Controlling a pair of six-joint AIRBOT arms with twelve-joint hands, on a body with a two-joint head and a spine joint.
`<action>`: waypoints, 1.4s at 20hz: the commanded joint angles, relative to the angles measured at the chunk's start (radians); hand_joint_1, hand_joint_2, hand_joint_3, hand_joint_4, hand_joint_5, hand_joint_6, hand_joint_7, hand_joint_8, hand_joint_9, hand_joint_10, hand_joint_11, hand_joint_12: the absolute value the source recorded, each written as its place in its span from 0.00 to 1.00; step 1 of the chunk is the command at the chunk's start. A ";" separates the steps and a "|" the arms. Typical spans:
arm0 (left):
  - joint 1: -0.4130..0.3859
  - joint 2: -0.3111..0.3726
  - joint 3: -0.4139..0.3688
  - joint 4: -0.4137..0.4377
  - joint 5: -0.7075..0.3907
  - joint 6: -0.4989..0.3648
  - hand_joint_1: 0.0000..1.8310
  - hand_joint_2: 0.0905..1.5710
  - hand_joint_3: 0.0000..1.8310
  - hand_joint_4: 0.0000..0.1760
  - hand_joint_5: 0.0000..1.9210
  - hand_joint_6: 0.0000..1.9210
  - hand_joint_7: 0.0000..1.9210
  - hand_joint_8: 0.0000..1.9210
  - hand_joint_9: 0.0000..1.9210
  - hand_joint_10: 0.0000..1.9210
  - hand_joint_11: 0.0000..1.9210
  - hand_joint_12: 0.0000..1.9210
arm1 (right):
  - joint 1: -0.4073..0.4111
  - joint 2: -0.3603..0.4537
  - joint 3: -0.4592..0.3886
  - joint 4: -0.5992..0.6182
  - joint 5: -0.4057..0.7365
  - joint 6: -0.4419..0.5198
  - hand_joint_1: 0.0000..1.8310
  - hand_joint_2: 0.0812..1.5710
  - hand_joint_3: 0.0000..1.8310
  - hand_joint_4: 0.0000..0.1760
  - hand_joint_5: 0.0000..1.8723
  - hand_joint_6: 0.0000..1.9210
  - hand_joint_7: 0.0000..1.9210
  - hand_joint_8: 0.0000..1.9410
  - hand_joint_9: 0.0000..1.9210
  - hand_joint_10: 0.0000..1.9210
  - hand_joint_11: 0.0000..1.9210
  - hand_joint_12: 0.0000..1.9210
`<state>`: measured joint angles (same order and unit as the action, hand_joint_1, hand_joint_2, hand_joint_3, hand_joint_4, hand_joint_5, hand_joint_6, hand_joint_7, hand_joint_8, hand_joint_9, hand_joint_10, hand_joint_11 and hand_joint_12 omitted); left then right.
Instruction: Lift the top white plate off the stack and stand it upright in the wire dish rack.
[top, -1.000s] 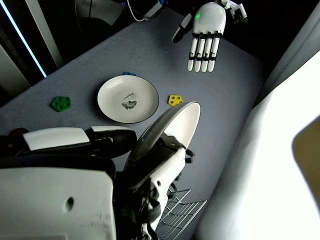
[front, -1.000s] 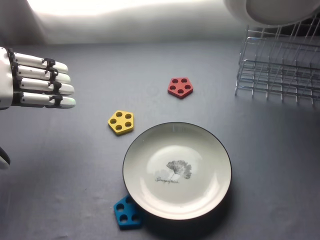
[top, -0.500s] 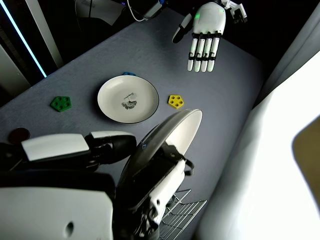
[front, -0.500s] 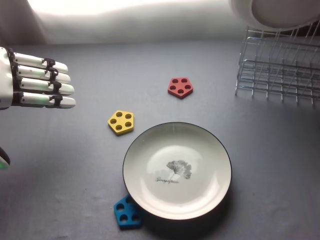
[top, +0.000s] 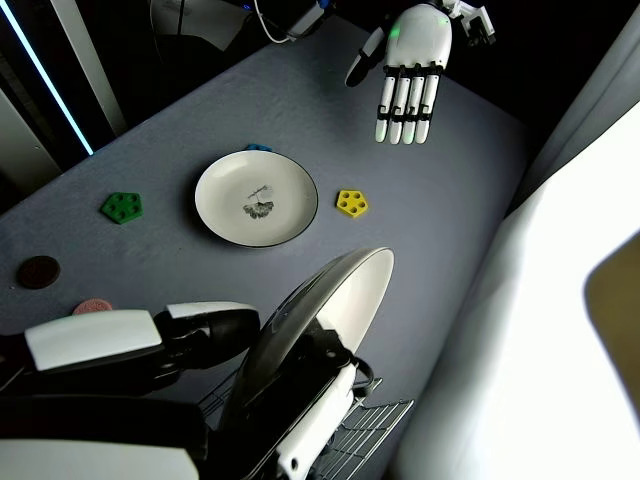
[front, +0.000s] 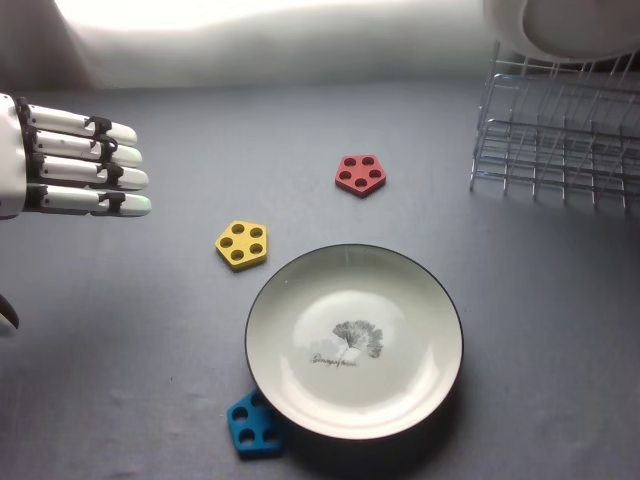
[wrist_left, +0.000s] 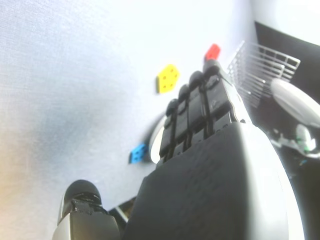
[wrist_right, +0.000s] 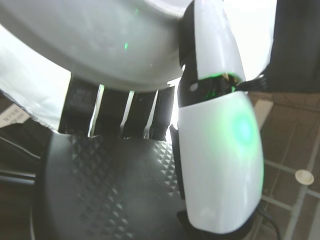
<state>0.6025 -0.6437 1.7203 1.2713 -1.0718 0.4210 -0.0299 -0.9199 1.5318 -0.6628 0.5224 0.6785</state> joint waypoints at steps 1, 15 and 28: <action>-0.017 0.010 0.002 -0.075 -0.044 0.011 0.03 0.54 0.00 0.00 0.03 0.00 0.04 0.00 0.04 0.00 0.05 0.01 | 0.007 0.019 0.014 0.074 0.115 0.025 0.77 0.64 0.00 0.00 0.51 0.47 0.62 0.26 0.62 0.41 0.55 0.44; -0.018 0.010 0.002 -0.084 -0.032 0.046 0.04 0.53 0.00 0.00 0.04 0.00 0.04 0.00 0.04 0.00 0.06 0.01 | -0.053 0.026 0.077 0.064 0.151 0.056 0.76 0.67 0.00 0.00 0.47 0.56 0.56 0.36 0.57 0.49 0.68 0.10; -0.018 0.010 0.002 -0.085 -0.040 0.045 0.06 0.53 0.00 0.00 0.04 0.00 0.03 0.00 0.04 0.00 0.06 0.01 | -0.117 0.032 0.110 0.084 0.193 0.056 0.82 0.66 0.00 0.00 0.47 0.54 0.58 0.29 0.56 0.41 0.51 0.71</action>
<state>0.6025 -0.6437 1.7203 1.2644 -1.0664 0.4633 -0.1551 -0.9085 1.6325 -0.6682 0.6197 0.7162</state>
